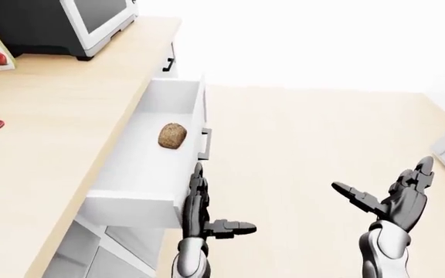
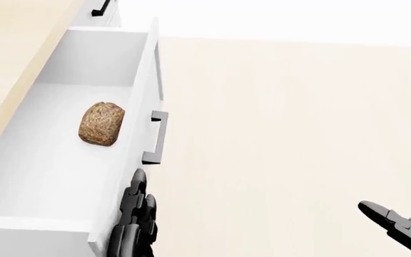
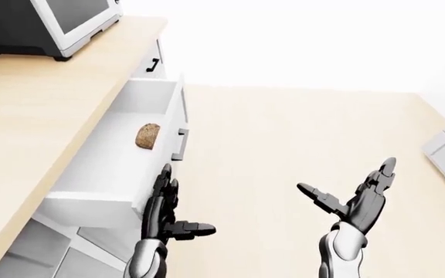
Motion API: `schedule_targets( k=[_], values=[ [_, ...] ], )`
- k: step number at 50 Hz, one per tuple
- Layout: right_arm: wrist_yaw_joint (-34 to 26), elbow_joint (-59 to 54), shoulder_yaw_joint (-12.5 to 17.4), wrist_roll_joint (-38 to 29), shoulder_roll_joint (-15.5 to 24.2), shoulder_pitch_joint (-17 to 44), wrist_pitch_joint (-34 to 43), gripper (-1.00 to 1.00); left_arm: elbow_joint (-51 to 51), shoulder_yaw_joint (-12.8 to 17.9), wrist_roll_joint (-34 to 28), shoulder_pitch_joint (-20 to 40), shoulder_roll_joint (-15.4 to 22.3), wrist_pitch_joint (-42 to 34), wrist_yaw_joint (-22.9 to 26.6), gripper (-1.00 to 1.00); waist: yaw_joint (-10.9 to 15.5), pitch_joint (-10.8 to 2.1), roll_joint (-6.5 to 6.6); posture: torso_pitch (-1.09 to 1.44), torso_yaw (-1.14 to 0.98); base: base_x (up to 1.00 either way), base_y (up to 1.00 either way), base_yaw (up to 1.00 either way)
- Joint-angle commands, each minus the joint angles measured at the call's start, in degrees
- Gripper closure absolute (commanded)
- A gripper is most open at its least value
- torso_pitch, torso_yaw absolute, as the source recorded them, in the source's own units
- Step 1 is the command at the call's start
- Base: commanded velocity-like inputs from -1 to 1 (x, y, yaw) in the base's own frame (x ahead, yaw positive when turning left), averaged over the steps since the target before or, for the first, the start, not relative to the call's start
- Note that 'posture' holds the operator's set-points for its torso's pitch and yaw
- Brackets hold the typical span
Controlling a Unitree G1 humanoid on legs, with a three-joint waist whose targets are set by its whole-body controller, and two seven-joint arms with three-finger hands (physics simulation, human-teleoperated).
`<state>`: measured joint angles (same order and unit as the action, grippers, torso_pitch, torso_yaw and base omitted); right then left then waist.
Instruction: Close the right drawer.
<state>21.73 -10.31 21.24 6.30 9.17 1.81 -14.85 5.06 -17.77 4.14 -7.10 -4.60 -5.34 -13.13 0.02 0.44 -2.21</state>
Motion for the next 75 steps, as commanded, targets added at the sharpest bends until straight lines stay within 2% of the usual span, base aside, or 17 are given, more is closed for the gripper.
schedule_targets(
  k=[1,12,23,28,42,49,75],
  values=[
    [0.03,2.28,0.34,-0.43,0.76,0.92,-1.73,-1.00,1.11,2.17,1.25,0.49,-0.11,0.37,-1.39,-1.00,0.23,-0.63,-0.50,0.00,0.00,0.00,0.00,0.00],
    [0.00,1.93,0.19,-0.51,0.78,1.02,-1.88,-1.00,0.47,4.55,2.35,1.70,-0.38,-0.21,-2.46,-1.00,0.23,-0.66,-0.56,0.00,0.00,0.00,0.00,0.00],
    [-0.06,2.14,0.23,-0.55,0.78,0.90,-1.95,-1.00,-0.64,8.42,3.70,3.96,-0.60,-0.53,-3.67,-1.00,0.17,-0.49,-0.53,0.00,0.00,0.00,0.00,0.00],
    [-0.14,2.38,0.33,-0.53,0.72,0.77,-1.83,-1.00,-1.55,11.15,4.80,5.77,-0.35,-0.93,-4.43,-1.00,0.13,-0.46,-0.47,0.00,0.00,0.00,0.00,0.00],
    [-0.19,2.73,0.40,-0.54,0.71,0.79,-1.43,-1.00,-2.01,14.17,5.04,7.12,0.11,0.05,-6.98,-1.00,-0.06,-0.68,-0.28,0.00,0.00,0.00,0.00,0.00],
    [-0.16,2.06,0.19,-0.71,0.71,0.93,-1.85,-1.00,-2.23,14.74,4.73,7.08,0.19,0.80,-7.95,-1.00,-0.04,-0.80,-0.20,0.00,0.00,0.00,0.00,0.00],
    [0.00,2.63,0.32,-0.96,0.81,0.91,-1.36,-1.00,-7.16,20.89,6.23,11.59,2.53,2.64,-11.35,-1.00,-0.05,-0.66,0.06,0.00,0.00,0.00,0.00,0.00]
  ],
)
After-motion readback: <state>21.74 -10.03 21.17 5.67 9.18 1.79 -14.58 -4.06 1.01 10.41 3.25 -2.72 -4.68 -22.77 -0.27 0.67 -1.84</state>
